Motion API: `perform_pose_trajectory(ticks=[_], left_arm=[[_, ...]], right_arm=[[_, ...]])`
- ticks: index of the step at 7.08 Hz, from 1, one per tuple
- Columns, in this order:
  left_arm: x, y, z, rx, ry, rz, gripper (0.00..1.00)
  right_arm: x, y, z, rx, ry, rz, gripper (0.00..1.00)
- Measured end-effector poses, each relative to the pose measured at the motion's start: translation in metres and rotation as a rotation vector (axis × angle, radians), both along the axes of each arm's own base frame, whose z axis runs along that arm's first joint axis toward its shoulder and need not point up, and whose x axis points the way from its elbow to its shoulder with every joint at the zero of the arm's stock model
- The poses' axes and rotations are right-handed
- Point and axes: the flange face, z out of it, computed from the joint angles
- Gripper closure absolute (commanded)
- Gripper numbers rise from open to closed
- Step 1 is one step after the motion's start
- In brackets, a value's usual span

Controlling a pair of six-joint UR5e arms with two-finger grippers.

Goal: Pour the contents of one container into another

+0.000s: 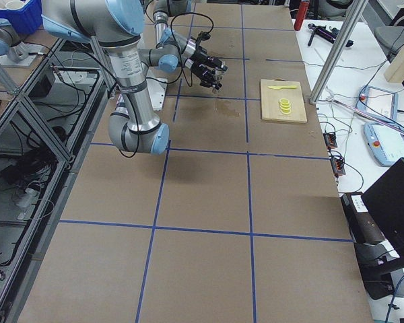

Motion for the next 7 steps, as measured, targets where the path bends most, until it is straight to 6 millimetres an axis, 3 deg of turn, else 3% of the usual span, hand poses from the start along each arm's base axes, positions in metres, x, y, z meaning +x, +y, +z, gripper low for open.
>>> perform_pose_trajectory(ticks=[7], left_arm=[[-0.0009, 0.0008, -0.0021, 0.001, 0.005, 0.001, 1.00]], right_arm=[[-0.0064, 0.0066, 0.0066, 0.121, 0.241, -0.004, 0.91]])
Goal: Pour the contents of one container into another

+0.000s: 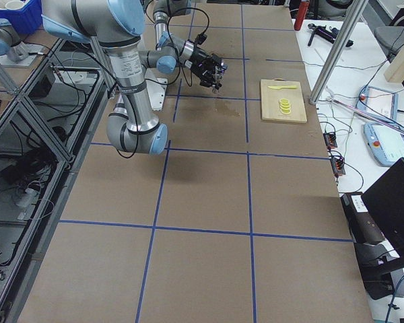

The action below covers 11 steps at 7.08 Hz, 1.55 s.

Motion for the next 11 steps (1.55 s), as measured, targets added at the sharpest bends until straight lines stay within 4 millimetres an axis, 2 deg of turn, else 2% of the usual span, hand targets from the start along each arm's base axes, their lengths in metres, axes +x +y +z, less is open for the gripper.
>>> perform_pose_trajectory(ticks=[3, 11], left_arm=[[-0.0001, 0.0004, -0.0005, 0.000, 0.001, 0.000, 1.00], [-0.0003, 0.0004, -0.0007, 0.000, 0.002, 0.000, 1.00]], right_arm=[[-0.0054, 0.0009, 0.0030, 0.029, 0.070, -0.005, 0.91], [-0.0033, -0.0029, 0.0002, 0.098, 0.247, -0.035, 0.91]])
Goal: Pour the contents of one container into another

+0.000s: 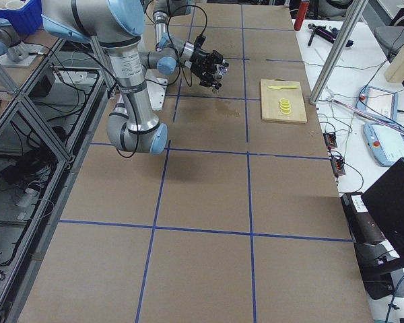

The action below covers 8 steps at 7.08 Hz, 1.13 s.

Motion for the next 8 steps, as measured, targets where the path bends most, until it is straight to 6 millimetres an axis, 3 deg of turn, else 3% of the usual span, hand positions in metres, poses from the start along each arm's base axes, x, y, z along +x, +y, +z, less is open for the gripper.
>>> perform_pose_trajectory(ticks=[8], left_arm=[[-0.001, 0.000, 0.000, 0.000, 0.001, 0.000, 1.00]], right_arm=[[-0.002, -0.005, -0.012, 0.023, 0.044, -0.006, 0.92]])
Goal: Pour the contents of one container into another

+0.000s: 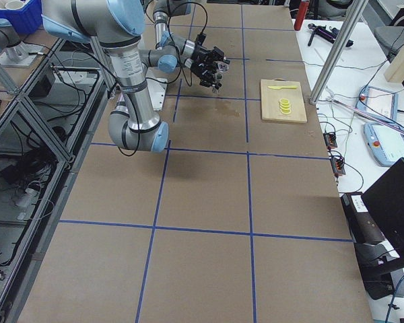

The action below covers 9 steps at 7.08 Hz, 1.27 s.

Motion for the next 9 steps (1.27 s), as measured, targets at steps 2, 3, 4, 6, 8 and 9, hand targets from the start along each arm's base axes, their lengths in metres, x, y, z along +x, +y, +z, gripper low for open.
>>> perform_pose_trajectory(ticks=[2, 3, 4, 6, 8, 9], left_arm=[[-0.0002, 0.0000, 0.0005, 0.000, 0.000, 0.000, 1.00], [-0.0002, 0.0000, 0.0007, 0.000, 0.000, 0.000, 1.00], [-0.0002, 0.0000, 0.0007, 0.000, -0.001, 0.000, 1.00], [-0.0009, 0.0000, -0.0011, 0.001, 0.002, -0.001, 1.00], [-0.0064, -0.0003, -0.0034, 0.003, 0.012, -0.004, 1.00], [-0.0099, -0.0010, -0.0001, 0.003, 0.013, -0.009, 1.00]], right_arm=[[-0.0007, -0.0007, -0.0009, 0.000, -0.001, 0.001, 0.92], [-0.0006, -0.0009, -0.0018, 0.000, -0.005, 0.002, 0.93], [-0.0001, -0.0007, -0.0031, -0.002, -0.024, 0.005, 0.93], [0.0018, 0.0014, -0.0049, -0.022, -0.168, 0.025, 0.93], [0.0068, 0.0011, -0.0074, -0.057, -0.380, 0.068, 0.93], [0.0087, 0.0000, -0.0057, -0.084, -0.486, 0.098, 0.94]])
